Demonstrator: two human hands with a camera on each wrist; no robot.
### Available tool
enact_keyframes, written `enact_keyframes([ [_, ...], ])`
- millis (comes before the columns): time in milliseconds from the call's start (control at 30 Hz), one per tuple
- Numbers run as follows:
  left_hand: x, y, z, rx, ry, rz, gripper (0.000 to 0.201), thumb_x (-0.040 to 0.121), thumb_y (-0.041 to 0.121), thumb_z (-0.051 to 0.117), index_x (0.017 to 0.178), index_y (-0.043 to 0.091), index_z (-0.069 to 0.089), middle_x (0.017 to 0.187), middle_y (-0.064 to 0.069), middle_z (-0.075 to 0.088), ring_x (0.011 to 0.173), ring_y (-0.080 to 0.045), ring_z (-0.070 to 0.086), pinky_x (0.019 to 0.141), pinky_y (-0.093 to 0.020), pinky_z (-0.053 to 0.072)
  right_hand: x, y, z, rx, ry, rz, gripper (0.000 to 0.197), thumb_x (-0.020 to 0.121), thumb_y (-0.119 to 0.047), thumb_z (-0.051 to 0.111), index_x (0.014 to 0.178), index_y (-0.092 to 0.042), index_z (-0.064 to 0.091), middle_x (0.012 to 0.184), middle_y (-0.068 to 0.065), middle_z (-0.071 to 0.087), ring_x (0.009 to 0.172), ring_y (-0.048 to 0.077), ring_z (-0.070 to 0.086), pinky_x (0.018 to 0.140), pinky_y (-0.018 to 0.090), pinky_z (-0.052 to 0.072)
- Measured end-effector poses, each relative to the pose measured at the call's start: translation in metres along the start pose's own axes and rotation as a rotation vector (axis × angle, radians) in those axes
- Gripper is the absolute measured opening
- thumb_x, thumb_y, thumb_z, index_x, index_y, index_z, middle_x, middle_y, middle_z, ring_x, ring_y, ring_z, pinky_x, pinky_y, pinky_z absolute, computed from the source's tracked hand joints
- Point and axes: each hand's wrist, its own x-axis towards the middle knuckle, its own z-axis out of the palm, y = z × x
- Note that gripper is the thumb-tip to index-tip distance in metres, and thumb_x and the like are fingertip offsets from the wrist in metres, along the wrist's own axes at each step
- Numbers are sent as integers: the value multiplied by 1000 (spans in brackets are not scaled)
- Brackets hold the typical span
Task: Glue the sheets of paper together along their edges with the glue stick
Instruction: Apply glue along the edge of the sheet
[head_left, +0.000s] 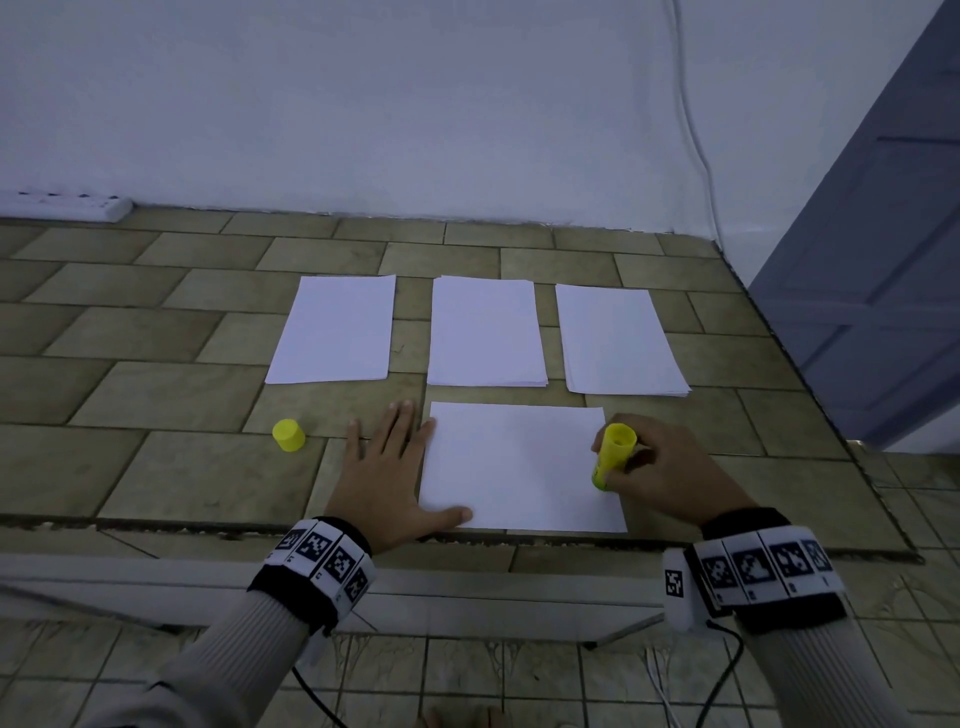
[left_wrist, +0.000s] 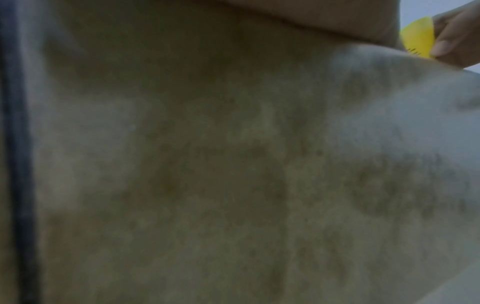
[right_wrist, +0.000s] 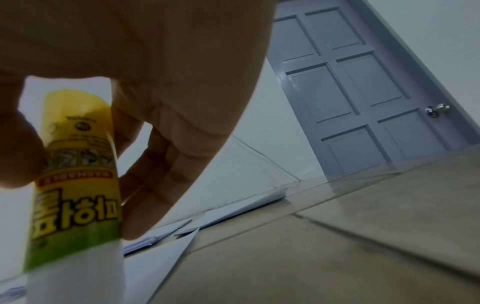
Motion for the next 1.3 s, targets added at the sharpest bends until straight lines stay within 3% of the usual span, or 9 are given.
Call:
enact_keyframes([
  [200, -1, 1, -3, 8, -20, -6, 131, 54, 102, 4, 156, 21, 5, 163, -6, -8, 149, -20, -14, 116, -59, -9, 41, 8, -12, -124, 2, 29, 16, 73, -5, 72, 85, -10, 62, 83, 2, 67, 80, 19, 62, 72, 38, 53],
  [500, 0, 2, -4, 35, -57, -21, 131, 52, 102, 2, 156, 22, -1, 162, -4, -15, 148, -19, -19, 116, -59, -10, 72, 12, -14, -148, 86, 94, 16, 79, -11, 70, 92, -10, 61, 99, 5, 66, 85, 19, 62, 80, 38, 55],
  [633, 0, 3, -6, 40, -64, -27, 132, 51, 102, 0, 156, 22, -1, 162, -5, -15, 148, -19, -18, 116, -59, -9, 65, 8, -18, -179, 139, 167, 28, 78, -16, 73, 102, -13, 58, 90, 2, 63, 80, 17, 60, 65, 24, 50],
  [733, 0, 3, -6, 49, -75, -34, 132, 50, 102, -1, 156, 23, -3, 162, -4, -17, 148, -19, -20, 116, -59, -9, 53, 10, -27, -383, 145, 280, 35, 78, -31, 75, 105, -20, 56, 89, 0, 58, 77, 16, 54, 60, 24, 39],
  [900, -1, 3, -6, 45, -66, -35, 131, 51, 102, 1, 156, 23, -2, 162, -4, -16, 148, -18, -19, 116, -58, -10, 36, 14, -28, -674, -130, 410, 33, 82, -35, 68, 108, -16, 63, 106, 4, 65, 85, 14, 54, 75, 27, 45],
  [967, -1, 3, -6, 44, -67, -35, 131, 51, 102, 1, 156, 23, -1, 162, -4, -16, 148, -18, -19, 116, -58, -11, 31, 13, -30, -652, -148, 438, 32, 84, -33, 66, 110, -16, 62, 107, 5, 64, 88, 15, 54, 78, 27, 45],
  [1033, 0, 3, -6, 40, -63, -33, 132, 51, 102, 1, 156, 23, 0, 162, -4, -15, 148, -18, -19, 116, -57, -11, 28, 14, -35, -575, -80, 452, 32, 85, -28, 66, 113, -13, 59, 107, 7, 63, 90, 18, 55, 76, 28, 43],
  [1167, -1, 4, -7, 39, -68, -29, 131, 52, 102, 1, 156, 22, -1, 162, -4, -15, 148, -19, -19, 116, -58, -11, 27, 20, -47, -282, 193, 499, 34, 84, -13, 68, 112, -5, 51, 101, 9, 57, 87, 22, 52, 72, 30, 39],
  [1300, -1, 4, -7, 38, -69, -28, 132, 52, 101, -2, 156, 21, -2, 162, -5, -15, 148, -20, -19, 116, -58, -11, 34, 37, -51, -209, 279, 623, 42, 81, -13, 72, 115, -2, 49, 107, 16, 57, 90, 26, 52, 78, 36, 42],
])
